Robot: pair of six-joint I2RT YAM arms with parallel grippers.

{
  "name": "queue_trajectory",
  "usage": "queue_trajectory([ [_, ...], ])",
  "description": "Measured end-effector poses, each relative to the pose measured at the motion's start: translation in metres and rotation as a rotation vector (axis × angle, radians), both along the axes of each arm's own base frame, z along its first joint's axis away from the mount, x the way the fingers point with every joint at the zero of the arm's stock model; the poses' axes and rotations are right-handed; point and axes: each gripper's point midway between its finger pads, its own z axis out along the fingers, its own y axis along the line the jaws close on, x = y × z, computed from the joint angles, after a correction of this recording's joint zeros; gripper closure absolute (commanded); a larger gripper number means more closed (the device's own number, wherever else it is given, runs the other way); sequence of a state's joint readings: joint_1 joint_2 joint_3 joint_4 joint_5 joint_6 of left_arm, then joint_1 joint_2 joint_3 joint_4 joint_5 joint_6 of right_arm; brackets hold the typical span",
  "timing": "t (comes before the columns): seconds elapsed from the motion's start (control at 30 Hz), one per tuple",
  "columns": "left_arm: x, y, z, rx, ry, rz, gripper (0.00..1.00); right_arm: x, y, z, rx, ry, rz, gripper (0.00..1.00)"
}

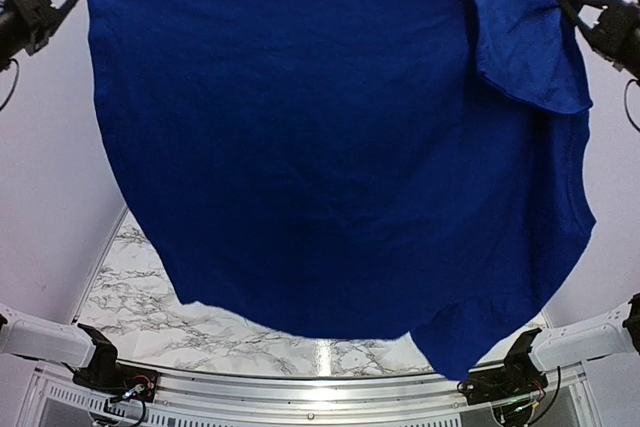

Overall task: Fold and stack the mixed laundry pile
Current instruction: Flatten out the crumpled T-shirt at the center of the board.

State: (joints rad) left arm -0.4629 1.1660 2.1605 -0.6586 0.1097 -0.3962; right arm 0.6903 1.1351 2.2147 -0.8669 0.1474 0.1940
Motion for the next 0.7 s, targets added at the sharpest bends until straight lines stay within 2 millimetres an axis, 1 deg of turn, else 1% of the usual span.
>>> queue_trajectory([
  [0.03, 0.015, -0.001, -0.014, 0.011, 0.042, 0.036, 1.00, 0.014, 0.001, -0.010, -0.023, 0.027, -0.047, 1.00],
  [0.1, 0.048, -0.002, -0.048, 0.046, 0.138, 0.112, 1.00, 0.047, 0.010, -0.038, -0.093, 0.091, -0.135, 1.00],
  [0.17, 0.090, -0.005, -0.094, 0.103, 0.256, 0.203, 1.00, 0.091, 0.021, -0.078, -0.191, 0.171, -0.222, 1.00],
  [0.2, 0.107, -0.006, -0.114, 0.130, 0.304, 0.239, 1.00, 0.115, 0.025, -0.101, -0.237, 0.217, -0.256, 0.97],
  [0.23, 0.133, -0.007, -0.144, 0.170, 0.372, 0.289, 0.92, 0.143, 0.028, -0.128, -0.284, 0.270, -0.293, 0.83],
  [0.27, 0.155, -0.007, -0.172, 0.206, 0.431, 0.329, 0.70, 0.170, 0.028, -0.156, -0.324, 0.327, -0.327, 0.60],
  [0.3, 0.173, -0.006, -0.197, 0.238, 0.482, 0.358, 0.38, 0.197, 0.028, -0.185, -0.355, 0.387, -0.351, 0.32],
  [0.33, 0.204, -0.005, -0.243, 0.294, 0.579, 0.403, 0.14, 0.227, 0.026, -0.221, -0.396, 0.463, -0.374, 0.07],
  [0.37, 0.213, 0.000, -0.255, 0.300, 0.607, 0.424, 0.03, 0.255, 0.022, -0.254, -0.429, 0.534, -0.393, 0.02],
  [0.43, 0.252, 0.015, -0.312, 0.353, 0.727, 0.488, 0.01, 0.304, 0.014, -0.317, -0.478, 0.679, -0.416, 0.01],
  [0.47, 0.266, 0.024, -0.337, 0.373, 0.780, 0.517, 0.01, 0.318, 0.012, -0.338, -0.492, 0.729, -0.413, 0.01],
  [0.5, 0.275, 0.031, -0.359, 0.392, 0.829, 0.539, 0.01, 0.334, 0.011, -0.360, -0.510, 0.784, -0.408, 0.01],
  [0.53, 0.279, 0.038, -0.371, 0.395, 0.859, 0.557, 0.01, 0.344, 0.010, -0.375, -0.510, 0.819, -0.400, 0.01],
  [0.57, 0.280, 0.046, -0.383, 0.403, 0.888, 0.576, 0.01, 0.347, 0.010, -0.387, -0.509, 0.851, -0.383, 0.02],
  [0.6, 0.278, 0.049, -0.388, 0.410, 0.902, 0.582, 0.01, 0.342, 0.010, -0.397, -0.512, 0.882, -0.364, 0.01],
  [0.67, 0.269, 0.051, -0.385, 0.407, 0.898, 0.580, 0.01, 0.324, 0.013, -0.402, -0.503, 0.909, -0.323, 0.01],
  [0.7, 0.263, 0.049, -0.384, 0.400, 0.896, 0.568, 0.01, 0.305, 0.015, -0.404, -0.491, 0.919, -0.284, 0.01],
])
